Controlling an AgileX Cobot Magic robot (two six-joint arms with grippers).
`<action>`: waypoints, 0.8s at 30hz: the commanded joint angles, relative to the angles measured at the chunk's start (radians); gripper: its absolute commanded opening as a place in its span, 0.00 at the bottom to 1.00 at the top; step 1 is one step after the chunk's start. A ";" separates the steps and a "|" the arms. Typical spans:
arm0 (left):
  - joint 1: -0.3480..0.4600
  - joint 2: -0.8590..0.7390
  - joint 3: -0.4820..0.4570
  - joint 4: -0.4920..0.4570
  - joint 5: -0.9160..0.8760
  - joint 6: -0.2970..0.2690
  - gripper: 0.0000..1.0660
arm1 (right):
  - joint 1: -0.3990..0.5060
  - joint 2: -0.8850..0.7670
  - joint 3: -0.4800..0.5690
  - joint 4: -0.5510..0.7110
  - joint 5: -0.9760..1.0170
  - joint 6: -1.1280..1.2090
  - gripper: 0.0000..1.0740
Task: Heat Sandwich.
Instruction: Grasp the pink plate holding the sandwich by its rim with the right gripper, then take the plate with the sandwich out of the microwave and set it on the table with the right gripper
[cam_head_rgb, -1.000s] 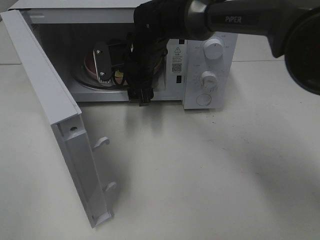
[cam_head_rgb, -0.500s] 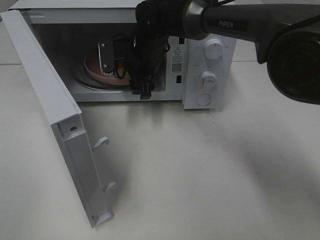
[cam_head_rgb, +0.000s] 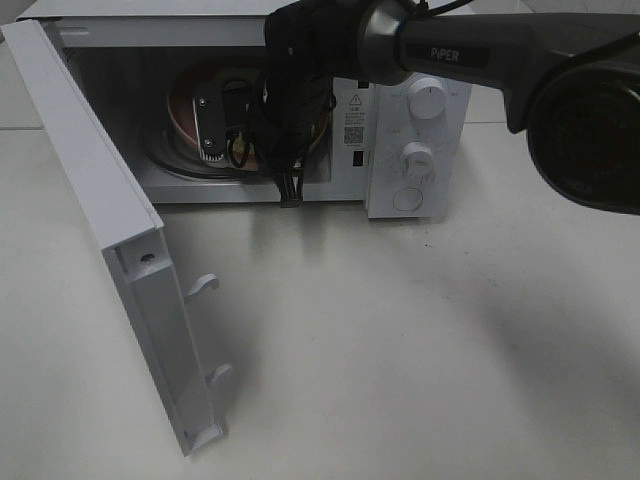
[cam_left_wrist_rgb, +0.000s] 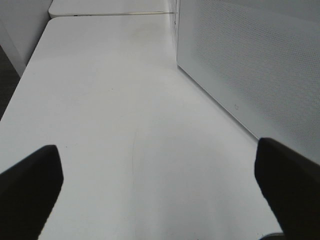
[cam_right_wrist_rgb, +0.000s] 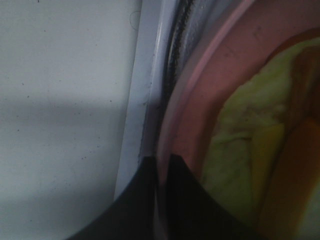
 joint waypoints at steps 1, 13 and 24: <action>0.006 -0.027 0.003 -0.008 -0.015 -0.001 0.95 | -0.008 -0.004 -0.004 0.008 0.046 0.010 0.00; 0.006 -0.027 0.003 -0.008 -0.015 -0.001 0.95 | -0.008 -0.050 0.011 0.080 0.084 -0.135 0.00; 0.006 -0.027 0.003 -0.008 -0.015 -0.001 0.95 | -0.005 -0.166 0.181 0.093 -0.035 -0.288 0.00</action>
